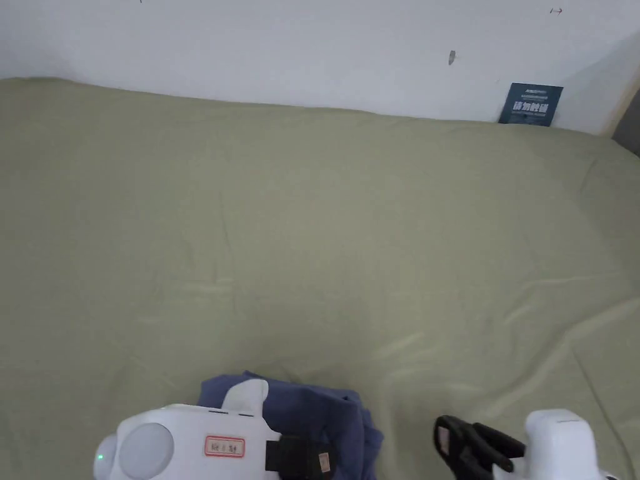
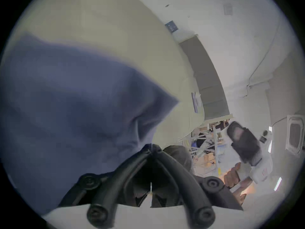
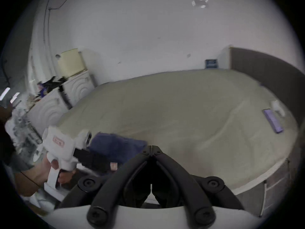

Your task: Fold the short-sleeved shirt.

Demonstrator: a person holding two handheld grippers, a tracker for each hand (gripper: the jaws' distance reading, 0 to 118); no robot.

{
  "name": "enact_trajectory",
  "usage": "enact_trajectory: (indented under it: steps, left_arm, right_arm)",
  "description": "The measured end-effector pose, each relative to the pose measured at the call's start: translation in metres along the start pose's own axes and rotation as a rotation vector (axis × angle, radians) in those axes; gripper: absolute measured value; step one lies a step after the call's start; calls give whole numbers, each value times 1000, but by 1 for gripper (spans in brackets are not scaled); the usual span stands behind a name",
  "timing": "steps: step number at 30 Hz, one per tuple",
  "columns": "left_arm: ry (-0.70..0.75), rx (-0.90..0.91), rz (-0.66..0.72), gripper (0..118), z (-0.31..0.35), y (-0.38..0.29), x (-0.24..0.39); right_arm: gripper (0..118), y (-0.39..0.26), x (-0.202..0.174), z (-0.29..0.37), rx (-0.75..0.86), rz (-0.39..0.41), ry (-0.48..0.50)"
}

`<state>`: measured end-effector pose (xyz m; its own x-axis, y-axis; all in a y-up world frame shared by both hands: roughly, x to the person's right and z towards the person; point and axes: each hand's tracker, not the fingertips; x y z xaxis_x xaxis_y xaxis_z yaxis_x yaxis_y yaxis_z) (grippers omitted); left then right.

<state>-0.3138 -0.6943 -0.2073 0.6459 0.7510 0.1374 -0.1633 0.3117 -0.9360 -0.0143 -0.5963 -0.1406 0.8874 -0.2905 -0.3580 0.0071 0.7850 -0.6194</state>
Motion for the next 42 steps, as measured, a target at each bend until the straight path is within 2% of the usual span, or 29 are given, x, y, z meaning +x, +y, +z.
enact_trajectory:
  steps: [2, 3, 6, 8, 9, 13, 14, 15, 16, 17, 18, 19, 20, 26, 27, 28, 29, 30, 31, 32, 34, 38, 39, 42]
  left_arm:
    - [35, 44, -22, 0, 33, 7, -1]
    - [55, 63, -22, 0, 49, 12, -4]
    - [113, 94, -21, 0, 83, 20, -18]
    - [145, 97, -12, 0, 95, 27, -32]
    - [155, 92, -3, 0, 97, 28, -39]
    - [167, 63, 36, 0, 101, 36, -67]
    - [160, 55, 50, 0, 101, 37, -73]
    - [144, 42, 64, 0, 99, 39, -81]
    - [134, 35, 74, 4, 98, 40, -88]
    - [119, 20, 75, 19, 97, 41, -92]
    - [84, 10, 76, 65, 95, 41, -95]
    - [53, -14, 75, 101, 91, 43, -98]
    - [30, -37, 93, 117, 83, 43, -101]
    - [-164, -130, 155, 114, 31, 53, -117]
    - [-220, -134, 146, 111, 26, 49, -117]
    - [-182, -128, 136, 104, 22, 49, -117]
    - [-103, -116, 125, 87, 21, 50, -114]
    - [2, -102, 84, 31, 21, 51, -114]
    - [-16, -108, 120, 25, 20, 48, -121]
    - [-104, -114, 170, 25, 23, 48, -124]
    - [-61, -110, 113, 25, 30, 49, -113]
    - [-76, -82, 115, 25, 67, 60, -116]
    - [-59, -67, 105, 25, 86, 65, -120]
    - [51, -16, 97, 25, 149, 81, -142]
  right_arm:
    - [0, -4, 14, -29, -80, -21, 121]
    - [0, -5, 14, -46, -106, -64, 204]
    - [0, -14, 26, -101, -198, -258, 411]
    - [0, -28, 43, -137, -245, -393, 489]
    - [0, -35, 50, -151, -278, -454, 566]
    - [0, -80, 107, -202, -398, -634, 608]
    - [0, -86, 118, -206, -401, -720, 687]
    - [0, -98, 138, -213, -373, -850, 814]
    - [0, -94, 141, -208, -347, -877, 826]
    - [0, -92, 144, -208, -361, -817, 790]
    - [0, -89, 143, -207, -382, -742, 774]
    - [0, -88, 144, -207, -395, -713, 774]
    - [0, -87, 149, -208, -394, -738, 774]
    - [0, -85, 157, -206, -398, -771, 776]
    - [0, -83, 157, -206, -398, -769, 774]
    - [0, -82, 157, -205, -402, -769, 767]
    - [0, -81, 157, -205, -405, -768, 760]
    - [0, -78, 156, -203, -413, -756, 736]
    - [0, -73, 152, -200, -420, -731, 700]
    - [0, -66, 147, -194, -425, -674, 650]
    - [0, -50, 135, -174, -383, -567, 592]
    - [0, -19, 113, -126, -292, -381, 518]
    - [0, -15, 110, -115, -257, -360, 527]
    - [0, -7, 112, -94, -214, -386, 550]
